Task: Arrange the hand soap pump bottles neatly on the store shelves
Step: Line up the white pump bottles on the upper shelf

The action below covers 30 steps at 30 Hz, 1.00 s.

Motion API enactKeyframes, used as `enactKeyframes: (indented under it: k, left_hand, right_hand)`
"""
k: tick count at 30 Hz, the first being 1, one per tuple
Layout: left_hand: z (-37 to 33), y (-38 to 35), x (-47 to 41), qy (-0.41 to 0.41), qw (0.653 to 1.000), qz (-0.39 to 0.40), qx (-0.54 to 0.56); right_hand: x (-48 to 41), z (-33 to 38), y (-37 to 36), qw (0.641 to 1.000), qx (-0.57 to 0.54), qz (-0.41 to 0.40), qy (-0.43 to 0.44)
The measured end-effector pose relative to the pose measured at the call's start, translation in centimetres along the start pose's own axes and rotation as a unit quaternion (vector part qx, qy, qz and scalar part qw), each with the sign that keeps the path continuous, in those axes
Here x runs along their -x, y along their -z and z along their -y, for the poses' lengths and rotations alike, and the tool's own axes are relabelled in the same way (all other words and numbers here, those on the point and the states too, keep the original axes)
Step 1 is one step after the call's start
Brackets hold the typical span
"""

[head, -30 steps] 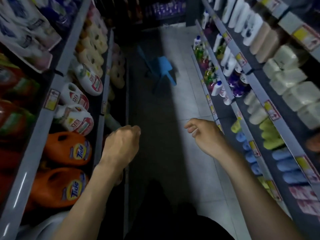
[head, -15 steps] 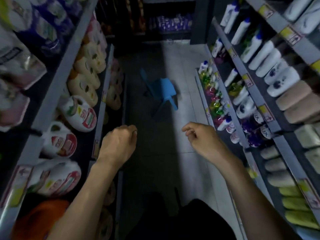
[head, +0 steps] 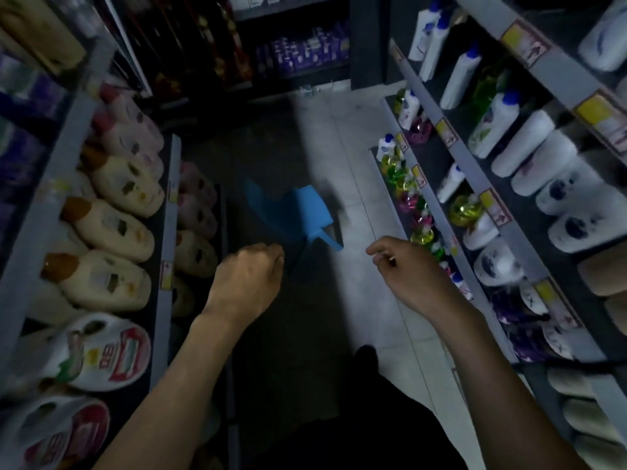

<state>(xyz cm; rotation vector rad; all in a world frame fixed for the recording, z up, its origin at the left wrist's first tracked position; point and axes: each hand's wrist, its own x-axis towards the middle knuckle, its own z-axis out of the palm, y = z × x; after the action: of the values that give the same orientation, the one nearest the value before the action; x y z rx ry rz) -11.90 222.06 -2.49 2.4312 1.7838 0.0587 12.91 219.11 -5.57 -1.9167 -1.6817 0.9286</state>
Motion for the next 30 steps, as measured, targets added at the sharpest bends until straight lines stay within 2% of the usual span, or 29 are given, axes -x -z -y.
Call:
enactKeyframes:
  k: [11,16,22,30]
  left_hand:
    - [2.6,1.2,-19.9,0.013,1.000,0.002,0.007]
    - [4.1,0.2,-30.6,-0.025,1.000,0.014,0.004]
    - [2.3,1.9,-43.0,-0.126,0.990,0.058,0.030]
    - [-4.8,0.2,-55.9,-0.305,0.952,0.019,0.004]
  right_hand:
    - [-19.6,1.0,5.7,1.000,0.012,0.027,-0.011]
    - [-27.5,1.9,7.0,0.999,0.019,-0.005,-0.048]
    - [-33.5,2.3,10.7,0.992,0.025,-0.058,-0.113]
    - [-37.8,-0.9,16.5,0.967,0.033,-0.130,-0.216]
